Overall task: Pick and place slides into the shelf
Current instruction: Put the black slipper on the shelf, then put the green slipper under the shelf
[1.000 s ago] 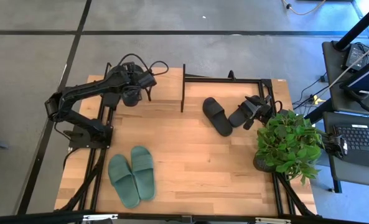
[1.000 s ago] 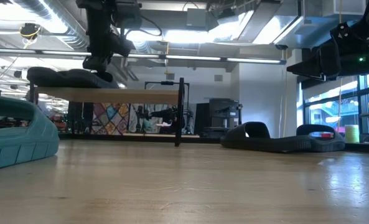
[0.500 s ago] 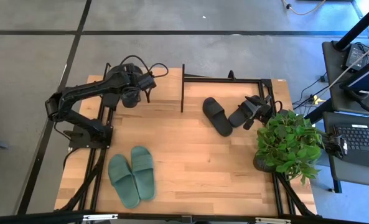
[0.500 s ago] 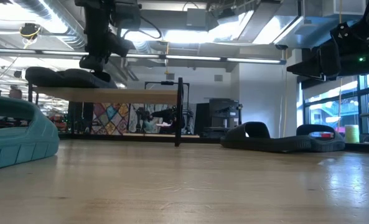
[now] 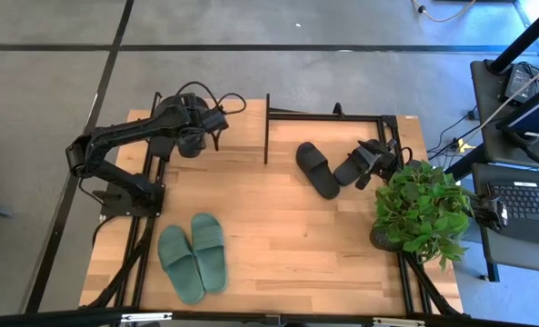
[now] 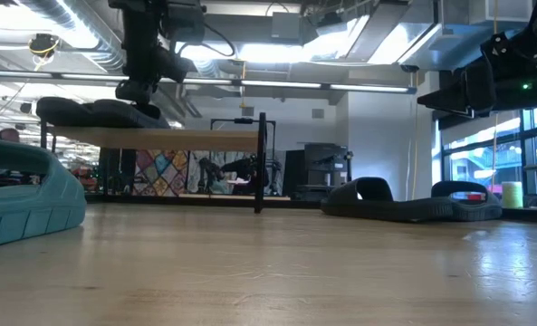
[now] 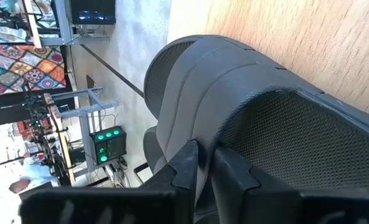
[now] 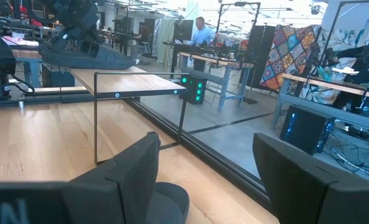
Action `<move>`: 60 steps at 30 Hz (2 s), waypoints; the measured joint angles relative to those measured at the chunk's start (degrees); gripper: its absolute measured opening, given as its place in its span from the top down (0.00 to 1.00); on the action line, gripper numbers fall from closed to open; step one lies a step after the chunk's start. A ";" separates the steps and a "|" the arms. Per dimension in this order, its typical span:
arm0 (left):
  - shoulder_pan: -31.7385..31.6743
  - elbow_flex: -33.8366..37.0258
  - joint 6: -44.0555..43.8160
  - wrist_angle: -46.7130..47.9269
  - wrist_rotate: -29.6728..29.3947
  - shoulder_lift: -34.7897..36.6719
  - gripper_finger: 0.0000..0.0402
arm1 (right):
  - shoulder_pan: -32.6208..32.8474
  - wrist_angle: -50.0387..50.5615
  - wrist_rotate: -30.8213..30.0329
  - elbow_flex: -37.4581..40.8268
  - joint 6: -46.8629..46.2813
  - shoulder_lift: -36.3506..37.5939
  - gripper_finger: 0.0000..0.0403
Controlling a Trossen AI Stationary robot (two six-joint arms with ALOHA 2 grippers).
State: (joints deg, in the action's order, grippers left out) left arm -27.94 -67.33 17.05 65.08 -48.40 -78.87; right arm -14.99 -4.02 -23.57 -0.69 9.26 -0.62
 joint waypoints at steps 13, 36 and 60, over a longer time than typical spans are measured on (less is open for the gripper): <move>0.39 0.00 -0.47 0.09 1.48 0.00 0.69 | 0.01 0.01 0.00 0.00 0.00 0.00 0.36; 2.29 -1.90 -6.07 4.58 1.43 0.07 0.54 | 0.01 0.01 0.00 0.00 0.00 0.00 0.36; 24.37 -8.92 -34.39 18.95 27.24 0.81 0.54 | 0.01 0.03 0.02 0.00 -0.15 0.00 0.36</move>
State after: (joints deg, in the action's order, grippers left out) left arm -3.57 -76.25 -17.34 84.03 -21.16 -78.06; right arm -14.99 -4.00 -23.55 -0.69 9.10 -0.62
